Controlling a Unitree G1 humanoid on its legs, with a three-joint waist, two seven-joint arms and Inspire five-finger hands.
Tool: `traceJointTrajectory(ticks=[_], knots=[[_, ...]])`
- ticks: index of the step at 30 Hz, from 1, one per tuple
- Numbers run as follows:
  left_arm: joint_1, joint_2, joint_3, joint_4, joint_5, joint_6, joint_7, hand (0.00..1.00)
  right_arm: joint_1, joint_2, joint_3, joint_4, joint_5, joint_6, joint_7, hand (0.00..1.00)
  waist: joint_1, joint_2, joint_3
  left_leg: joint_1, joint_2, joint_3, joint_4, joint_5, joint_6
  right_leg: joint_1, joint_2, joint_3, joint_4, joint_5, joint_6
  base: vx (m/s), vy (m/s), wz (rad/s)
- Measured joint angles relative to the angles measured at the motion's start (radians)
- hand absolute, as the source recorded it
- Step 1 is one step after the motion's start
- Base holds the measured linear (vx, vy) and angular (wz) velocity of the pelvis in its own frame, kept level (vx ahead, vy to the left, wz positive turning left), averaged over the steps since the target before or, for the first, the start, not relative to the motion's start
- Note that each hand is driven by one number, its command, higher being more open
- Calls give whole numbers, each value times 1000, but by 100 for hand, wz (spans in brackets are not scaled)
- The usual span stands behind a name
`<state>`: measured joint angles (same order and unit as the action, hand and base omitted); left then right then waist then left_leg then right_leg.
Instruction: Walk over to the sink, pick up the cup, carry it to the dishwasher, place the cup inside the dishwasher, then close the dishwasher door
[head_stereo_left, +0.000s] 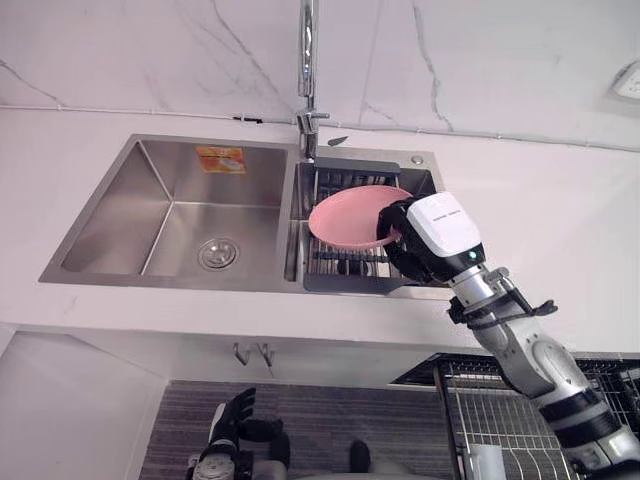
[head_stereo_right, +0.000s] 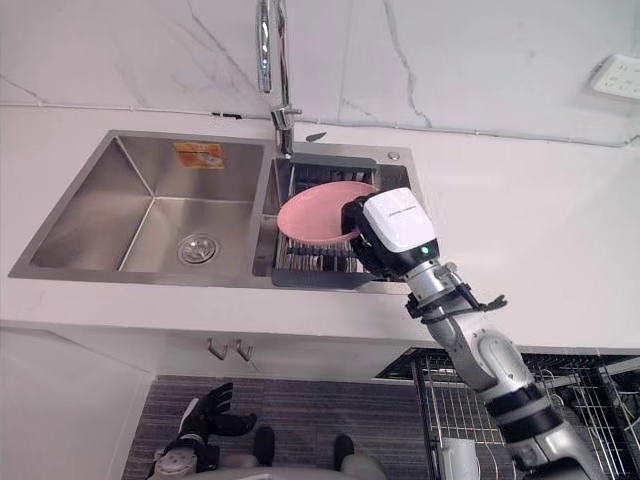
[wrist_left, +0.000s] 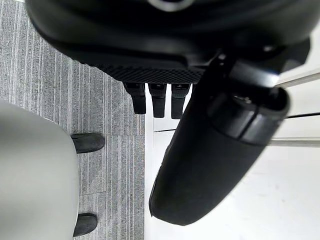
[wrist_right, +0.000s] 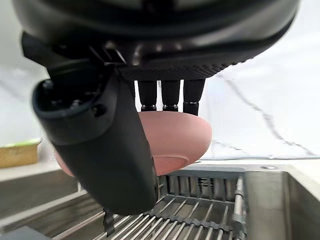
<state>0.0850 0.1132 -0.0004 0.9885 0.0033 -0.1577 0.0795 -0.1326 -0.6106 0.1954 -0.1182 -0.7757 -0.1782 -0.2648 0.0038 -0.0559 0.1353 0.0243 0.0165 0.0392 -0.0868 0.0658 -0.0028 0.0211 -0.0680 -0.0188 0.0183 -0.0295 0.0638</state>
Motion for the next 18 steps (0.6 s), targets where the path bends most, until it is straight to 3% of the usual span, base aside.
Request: traceJointTrajectory(ticks=[8, 18], knots=[[1, -15, 14, 18, 38, 9, 7, 90, 161, 207, -178, -187, 49, 15, -51, 30, -22, 16, -18, 31, 3, 4, 0, 0, 0, 29, 2, 10, -8, 2, -2, -3, -6, -2], [0, -19, 11, 34, 57, 11, 8, 90, 306, 314, -233, -257, 85, 16, -76, 30, -32, 25, -35, 46, 15, 26, -6, -15, -10, 35, 15, 28, -18, 7, -10, -43, -16, -6]])
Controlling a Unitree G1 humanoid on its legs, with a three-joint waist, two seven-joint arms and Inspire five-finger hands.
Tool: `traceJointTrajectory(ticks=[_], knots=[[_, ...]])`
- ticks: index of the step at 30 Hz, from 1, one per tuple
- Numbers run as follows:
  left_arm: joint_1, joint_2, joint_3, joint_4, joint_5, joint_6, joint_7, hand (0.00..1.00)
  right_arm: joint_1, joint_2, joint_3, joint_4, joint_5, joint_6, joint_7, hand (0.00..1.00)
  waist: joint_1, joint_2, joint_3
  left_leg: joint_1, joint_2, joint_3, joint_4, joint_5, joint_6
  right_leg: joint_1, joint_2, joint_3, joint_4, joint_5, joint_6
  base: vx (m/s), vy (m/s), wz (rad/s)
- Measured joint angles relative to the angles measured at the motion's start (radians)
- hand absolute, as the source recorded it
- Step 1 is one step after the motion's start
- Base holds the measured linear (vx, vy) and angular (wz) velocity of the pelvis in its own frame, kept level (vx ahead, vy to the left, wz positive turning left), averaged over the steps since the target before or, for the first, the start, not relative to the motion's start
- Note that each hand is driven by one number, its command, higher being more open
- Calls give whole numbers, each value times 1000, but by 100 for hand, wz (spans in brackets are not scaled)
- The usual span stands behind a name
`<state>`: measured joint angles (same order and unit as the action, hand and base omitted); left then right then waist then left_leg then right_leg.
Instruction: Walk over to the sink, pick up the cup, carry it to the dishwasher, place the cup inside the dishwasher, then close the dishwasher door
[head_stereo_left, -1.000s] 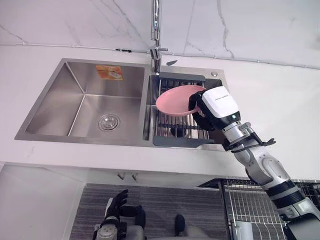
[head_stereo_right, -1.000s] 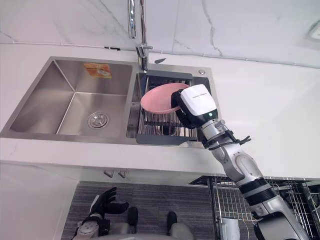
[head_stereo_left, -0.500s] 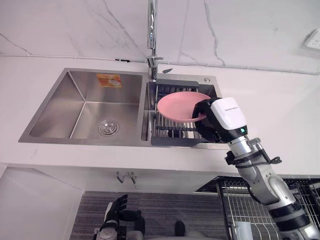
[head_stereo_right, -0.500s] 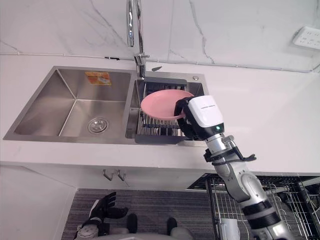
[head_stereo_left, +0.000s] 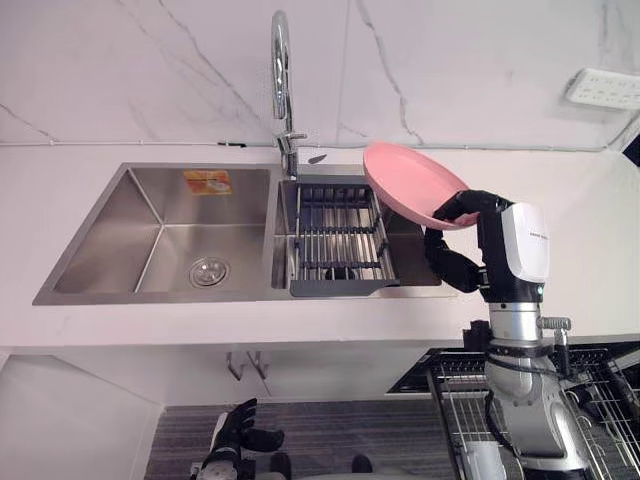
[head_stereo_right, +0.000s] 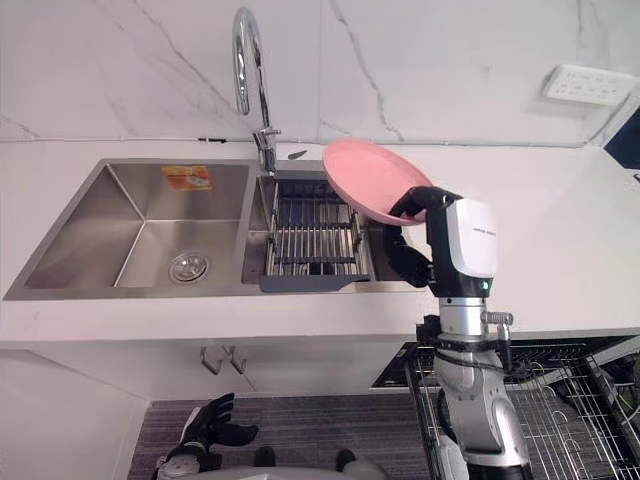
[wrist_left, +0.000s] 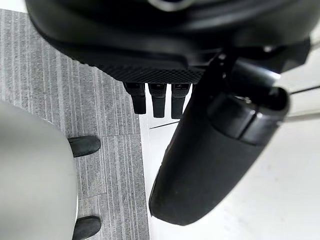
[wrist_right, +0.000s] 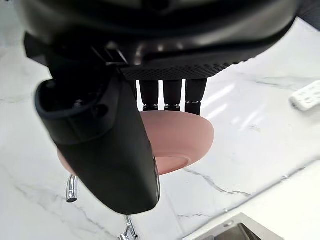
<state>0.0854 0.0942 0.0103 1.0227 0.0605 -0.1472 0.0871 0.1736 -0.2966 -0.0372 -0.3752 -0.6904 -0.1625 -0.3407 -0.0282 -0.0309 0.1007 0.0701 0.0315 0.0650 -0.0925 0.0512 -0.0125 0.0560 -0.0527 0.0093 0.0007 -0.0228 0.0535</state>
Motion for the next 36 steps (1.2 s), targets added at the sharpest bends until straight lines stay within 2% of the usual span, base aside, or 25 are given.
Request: traceJointTrajectory(ticks=[6, 9, 11, 12, 15, 19, 20, 21, 22, 23, 24, 25, 26, 27, 28, 31, 36], knots=[[-5, 4, -29, 4, 0, 0, 0, 90, 76, 53, -34, -43, 0, 0, -12, 30, -15, 7, -1, -62, 6, -5, 36, 0, 4, -41, 5, -6, 9, 10, -7, 2, -11, 3], [-25, 2, -47, 6, -2, 1, 1, 90, 74, 75, -59, -43, 1, 9, -35, 30, -12, 18, 14, -137, 9, -36, 208, -80, -1, -53, 8, 2, 24, 14, -5, 7, -6, -7], [-27, -8, -50, -1, -4, 0, 8, 90, 64, 74, -59, -42, 1, 10, -39, 30, -8, 38, 23, -177, 15, -81, 325, -160, -11, -67, 28, 46, 36, 13, -5, -18, 20, -53], [-27, -8, -53, -2, -3, -1, 12, 90, 64, 73, -60, -42, 1, 10, -40, 30, -10, 39, 23, -185, 16, -84, 340, -172, -14, -74, 31, 59, 37, 13, -5, -18, 45, -61], [-27, -6, -56, -3, -4, -1, 18, 90, 75, 76, -85, -40, 1, 20, -41, 30, -25, 36, 26, -218, 17, -65, 379, -204, -13, -123, 37, 112, 55, 17, 2, -33, 61, -58], [-27, -5, -51, -28, -5, -8, 25, 90, 45, 100, -108, -5, -2, 57, -42, 30, -13, 30, 48, -225, 22, 41, 423, -238, 16, -179, 47, 264, 67, 56, 40, -24, 115, -105], [-26, -4, -44, -30, -5, -11, 26, 90, 35, 101, -106, 4, -2, 62, -42, 30, -12, 27, 51, -226, 23, 61, 430, -244, 22, -189, 47, 273, 66, 65, 45, -55, 138, -127], [-28, -3, -32, -31, -5, -12, 26, 90, 26, 103, -106, 13, -2, 77, -42, 30, -12, 22, 57, -229, 29, 99, 442, -250, 32, -211, 43, 260, 64, 93, 48, -100, 128, -112], [-29, -9, -16, -31, -11, -13, 29, 90, 26, 105, -107, 13, -2, 86, -42, 30, -12, 21, 71, -225, 44, 149, 439, -248, 48, -225, 36, 195, 85, 97, 32, -114, 107, -100], [-31, -8, -9, -29, -15, -12, 31, 90, 28, 105, -107, 13, -2, 89, -42, 30, -14, 20, 78, -220, 50, 171, 438, -247, 50, -240, 29, 127, 136, 71, 20, -123, 67, -79], [-31, -7, -6, -25, -27, -10, 38, 90, 32, 105, -107, 20, -7, 92, -42, 30, -15, 21, 78, -208, 62, 206, 427, -248, 51, -256, 13, 18, 229, 13, -14, -96, 33, -64], [-30, -3, -7, -24, -30, -8, 40, 90, 32, 105, -106, 34, -12, 92, -42, 30, -13, 20, 78, -191, 68, 228, 409, -247, 51, -247, -4, -53, 293, -41, -21, -79, 15, -65], [-30, -1, -9, -25, -30, -8, 40, 90, 33, 105, -104, 44, -17, 92, -42, 30, -11, 18, 76, -183, 72, 239, 400, -245, 48, -227, -13, -82, 308, -69, -16, -38, -17, -45], [-30, 1, -11, -25, -30, -8, 40, 90, 35, 105, -102, 49, -24, 91, -41, 30, -11, 14, 74, -179, 72, 245, 394, -243, 45, -209, -19, -93, 301, -79, -15, -23, -106, -36], [-30, 7, -14, -24, -30, -7, 39, 90, 39, 104, -102, 59, -44, 89, -40, 30, -11, 1, 67, -175, 63, 253, 385, -242, 35, -166, -25, -93, 216, -96, -9, -9, -129, -23], [-23, 4, -17, -24, -30, -2, 38, 90, 54, 105, -106, 117, -47, 93, -40, 30, -12, 10, 61, -138, 70, 246, 332, -210, -1, -128, 8, -80, 153, -58, -20, 41, -124, -18], [-17, 2, -17, -19, -30, -2, 39, 90, 104, 105, -117, 130, -47, 93, -40, 30, -12, 13, 57, -84, 65, 245, 260, -187, -16, -105, 29, -40, 109, -38, -23, 76, -52, -31]])
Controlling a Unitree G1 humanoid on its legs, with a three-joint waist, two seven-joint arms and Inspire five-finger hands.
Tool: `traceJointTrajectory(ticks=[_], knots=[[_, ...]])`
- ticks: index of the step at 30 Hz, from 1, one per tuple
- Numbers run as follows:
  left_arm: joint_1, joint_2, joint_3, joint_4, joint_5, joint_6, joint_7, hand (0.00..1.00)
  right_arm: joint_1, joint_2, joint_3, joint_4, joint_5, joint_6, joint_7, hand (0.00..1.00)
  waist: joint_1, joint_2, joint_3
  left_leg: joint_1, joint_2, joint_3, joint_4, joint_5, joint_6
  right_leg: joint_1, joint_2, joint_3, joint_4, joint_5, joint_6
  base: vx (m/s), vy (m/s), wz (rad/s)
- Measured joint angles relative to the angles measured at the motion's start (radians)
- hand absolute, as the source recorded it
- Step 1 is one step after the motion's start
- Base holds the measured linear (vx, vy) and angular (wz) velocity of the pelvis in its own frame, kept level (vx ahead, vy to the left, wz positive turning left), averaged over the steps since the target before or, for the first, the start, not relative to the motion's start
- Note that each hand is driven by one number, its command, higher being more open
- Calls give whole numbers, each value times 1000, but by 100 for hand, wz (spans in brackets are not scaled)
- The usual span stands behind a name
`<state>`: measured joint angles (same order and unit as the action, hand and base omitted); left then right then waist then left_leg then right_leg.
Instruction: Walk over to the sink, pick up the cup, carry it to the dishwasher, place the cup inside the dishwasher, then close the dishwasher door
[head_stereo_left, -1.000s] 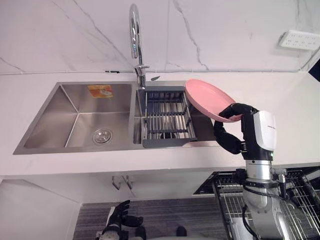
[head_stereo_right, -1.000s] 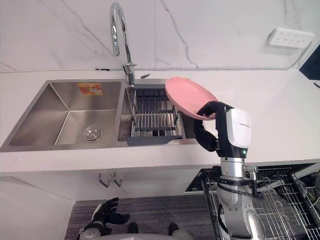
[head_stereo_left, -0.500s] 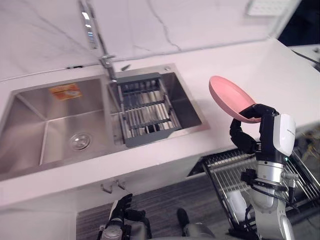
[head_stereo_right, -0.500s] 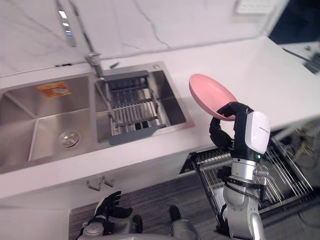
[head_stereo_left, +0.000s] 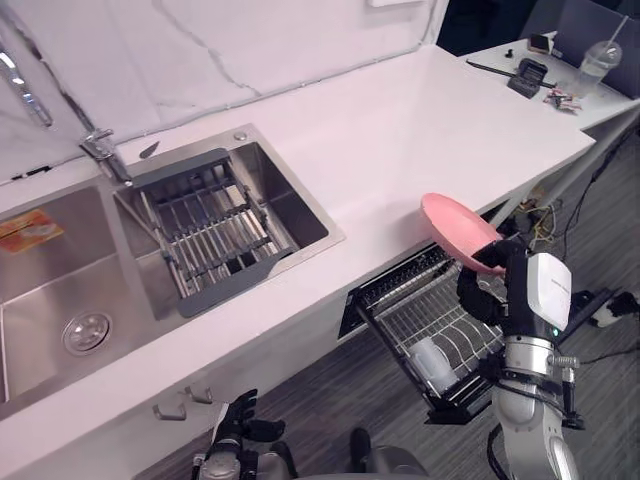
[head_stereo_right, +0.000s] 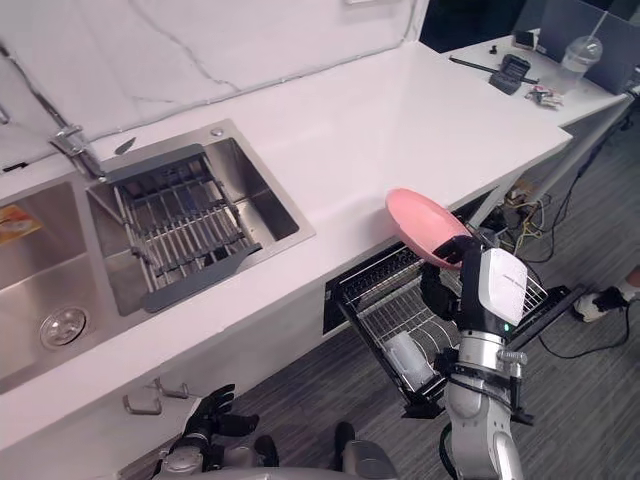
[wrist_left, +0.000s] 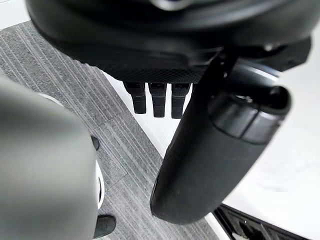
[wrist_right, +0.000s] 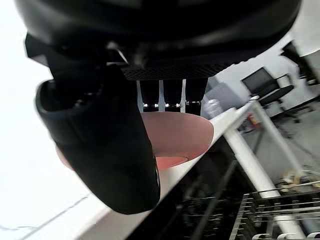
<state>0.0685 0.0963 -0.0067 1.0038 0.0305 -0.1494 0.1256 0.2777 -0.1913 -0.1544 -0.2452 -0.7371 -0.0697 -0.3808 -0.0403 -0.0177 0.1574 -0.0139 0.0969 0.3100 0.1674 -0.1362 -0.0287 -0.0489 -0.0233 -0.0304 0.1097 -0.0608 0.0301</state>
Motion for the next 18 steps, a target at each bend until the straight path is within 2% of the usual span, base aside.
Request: traceJointTrajectory(ticks=[5, 11, 15, 18], knots=[[17, -5, -1, 26, 0, -1, 0, 90, 89, 4, -41, 57, 3, 4, 0, 30, -4, 7, -52, 42, -19, -2, -29, 4, 2, 47, -13, 27, -58, 12, 17, 73, 44, -16], [17, -10, -2, 27, 0, -1, -1, 90, 94, 16, -61, 168, 16, 12, 1, 30, -3, 15, -55, 42, -39, -7, -34, 8, 9, 55, -30, 26, -78, 21, 28, 0, 46, 3], [19, -26, -3, 24, 0, -3, -1, 90, 87, 15, -91, 205, 51, 13, 1, 30, -3, 48, -45, 30, -47, -15, -33, 13, 17, 46, -36, 21, -75, 26, 31, -45, 12, 5], [18, -34, -3, 7, -1, -8, -1, 90, 26, -10, -120, 280, 89, 16, 1, 30, -3, 66, -6, -4, -48, -18, -24, 20, 27, 3, -40, 21, -48, 29, 30, -96, 6, -1]])
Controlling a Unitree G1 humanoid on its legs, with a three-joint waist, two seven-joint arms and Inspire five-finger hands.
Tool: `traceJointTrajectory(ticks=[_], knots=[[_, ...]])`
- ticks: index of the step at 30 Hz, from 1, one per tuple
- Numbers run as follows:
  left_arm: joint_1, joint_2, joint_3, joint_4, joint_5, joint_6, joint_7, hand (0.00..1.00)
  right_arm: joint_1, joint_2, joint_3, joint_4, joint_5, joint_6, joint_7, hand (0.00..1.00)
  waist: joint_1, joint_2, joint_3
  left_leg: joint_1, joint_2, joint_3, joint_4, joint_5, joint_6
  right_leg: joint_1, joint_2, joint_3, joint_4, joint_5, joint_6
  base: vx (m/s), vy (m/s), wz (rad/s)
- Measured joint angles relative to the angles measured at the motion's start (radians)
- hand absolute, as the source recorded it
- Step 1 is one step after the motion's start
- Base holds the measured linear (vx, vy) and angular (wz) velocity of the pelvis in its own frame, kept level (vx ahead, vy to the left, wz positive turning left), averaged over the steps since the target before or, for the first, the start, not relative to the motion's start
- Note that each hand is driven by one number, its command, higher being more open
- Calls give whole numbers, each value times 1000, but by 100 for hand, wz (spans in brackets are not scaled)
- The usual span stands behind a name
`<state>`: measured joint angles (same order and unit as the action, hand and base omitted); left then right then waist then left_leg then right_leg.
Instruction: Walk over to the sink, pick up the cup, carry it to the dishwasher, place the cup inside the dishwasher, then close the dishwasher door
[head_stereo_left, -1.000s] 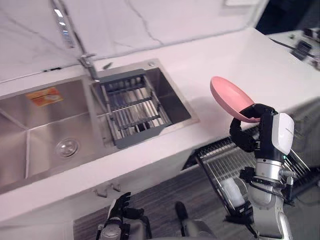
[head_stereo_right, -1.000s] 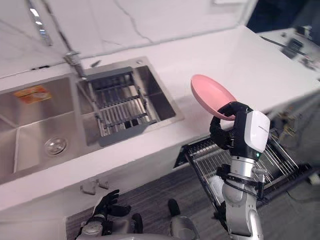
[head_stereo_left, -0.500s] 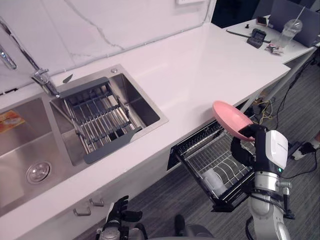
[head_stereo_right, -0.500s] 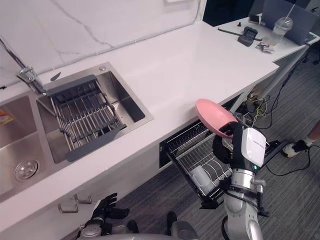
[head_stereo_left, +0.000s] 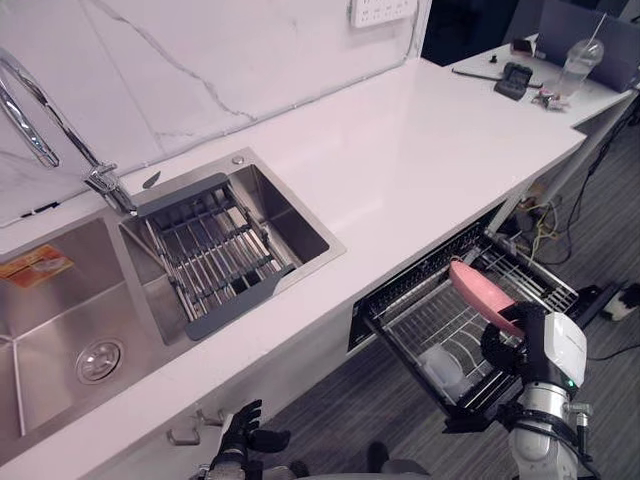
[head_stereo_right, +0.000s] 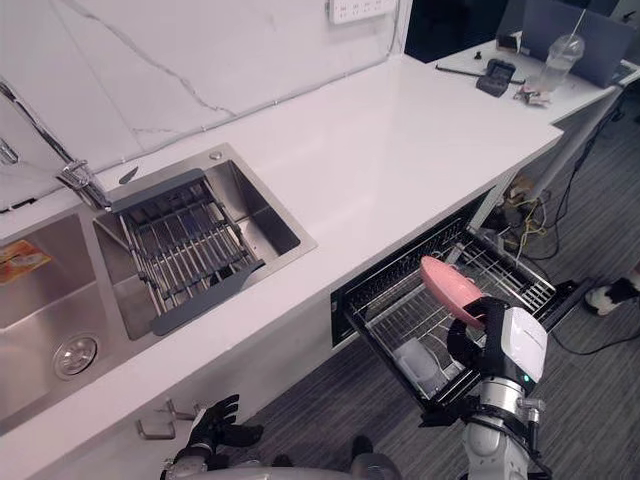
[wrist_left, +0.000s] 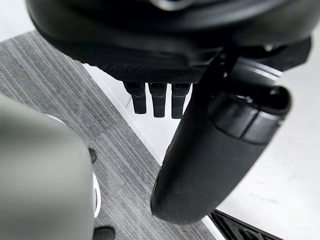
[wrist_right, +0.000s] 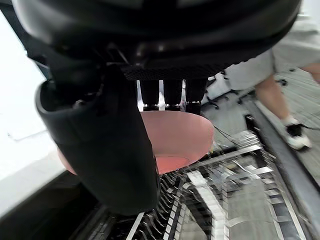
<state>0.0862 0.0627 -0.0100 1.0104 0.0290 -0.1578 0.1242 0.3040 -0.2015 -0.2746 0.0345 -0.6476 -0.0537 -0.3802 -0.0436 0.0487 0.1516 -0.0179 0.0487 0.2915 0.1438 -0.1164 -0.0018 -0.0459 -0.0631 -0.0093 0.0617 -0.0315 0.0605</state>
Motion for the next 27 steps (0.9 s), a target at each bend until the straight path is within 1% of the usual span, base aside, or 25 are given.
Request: traceJointTrajectory(ticks=[2, 4, 5, 6, 7, 8, 9, 11, 12, 13, 14, 18, 22, 24, 27], knots=[[-4, -4, -2, -26, -8, -4, 0, 90, -65, -23, -15, 62, 32, 15, -1, 30, 1, 12, 41, -33, 0, -4, 9, 4, 3, -45, -3, 2, 33, 0, 0, -139, -1, -3], [-20, -4, -18, -35, -30, -10, 0, 90, -118, -40, -28, 88, 73, 33, -2, 30, 4, 23, 79, -72, -1, -6, 13, 8, 5, -99, -6, 1, 68, -1, -1, -150, -17, 4], [-27, -5, -18, -36, -32, -10, 0, 90, -127, -41, -32, 91, 81, 35, -3, 30, 6, 22, 90, -83, -2, -7, 13, 11, 8, -113, -7, 0, 77, -2, -2, -114, -22, 5], [-36, -3, -18, -40, -43, -9, 1, 90, -149, -41, -34, 103, 98, 35, -8, 30, 10, 27, 108, -94, -2, -8, 13, 18, 11, -131, -8, -1, 94, -4, -5, -74, -19, 5], [-41, -2, -18, -45, -49, -10, 1, 90, -161, -41, -35, 109, 113, 37, -10, 30, 13, 23, 123, -99, -2, -11, 16, 20, 11, -140, -8, -3, 105, -7, -8, -95, -32, 5], [-45, -2, -19, -55, -50, -11, 2, 90, -174, -42, -35, 111, 120, 43, -15, 30, 20, 26, 132, -114, -1, -13, 23, 20, 11, -158, -9, -4, 122, -12, -10, -68, -27, 5], [-47, -2, -20, -60, -50, -12, 2, 90, -181, -44, -35, 111, 128, 44, -18, 30, 23, 21, 140, -121, 0, -14, 26, 20, 11, -167, -9, -5, 132, -16, -12, -74, -33, 8], [-62, 0, -27, -65, -59, -16, 4, 90, -207, -55, -35, 111, 160, 50, -25, 30, 30, 23, 156, -154, 0, -25, 36, 22, 11, -202, -13, -15, 159, -24, -13, -46, -23, 13], [-67, 0, -31, -65, -67, -16, 5, 90, -218, -57, -35, 111, 171, 50, -27, 30, 31, 16, 166, -159, 0, -27, 37, 24, 10, -208, -13, -16, 163, -26, -14, -33, -19, 9], [-74, 5, -37, -67, -73, -16, 7, 90, -241, -57, -35, 111, 195, 50, -31, 30, 34, 20, 171, -168, 0, -27, 37, 28, 10, -221, -14, -16, 170, -27, -15, -13, -16, 3], [-78, 7, -38, -69, -77, -18, 8, 90, -264, -58, -35, 114, 198, 51, -35, 30, 35, 13, 180, -176, 0, -27, 37, 30, 9, -231, -13, -17, 172, -27, -16, 0, 0, 0], [-103, 5, -39, -69, -87, -21, 13, 90, -321, -87, -35, 129, 235, 51, -44, 30, 56, 7, 198, -193, 1, -20, 38, 32, 9, -255, -13, -12, 181, -29, -18, 12, -4, -3], [-117, 5, -40, -77, -89, -27, 27, 90, -424, -119, -34, 225, 275, 49, -51, 30, 59, 0, 233, -202, 4, -5, 44, 32, 9, -262, -15, -12, 182, -29, -17, 0, 0, 0], [-124, 5, -41, -78, -91, -27, 29, 90, -455, -125, -34, 254, 296, 49, -51, 30, 61, 1, 240, -216, 4, -4, 47, 32, 9, -273, -17, -12, 183, -29, -17, 5, 12, 3], [-146, 4, -44, -75, -107, -28, 31, 90, -504, -140, -34, 329, 327, 49, -51, 30, 72, 0, 260, -228, 5, -1, 63, 32, 9, -281, -18, -13, 190, -31, -17, 0, 0, 0]])
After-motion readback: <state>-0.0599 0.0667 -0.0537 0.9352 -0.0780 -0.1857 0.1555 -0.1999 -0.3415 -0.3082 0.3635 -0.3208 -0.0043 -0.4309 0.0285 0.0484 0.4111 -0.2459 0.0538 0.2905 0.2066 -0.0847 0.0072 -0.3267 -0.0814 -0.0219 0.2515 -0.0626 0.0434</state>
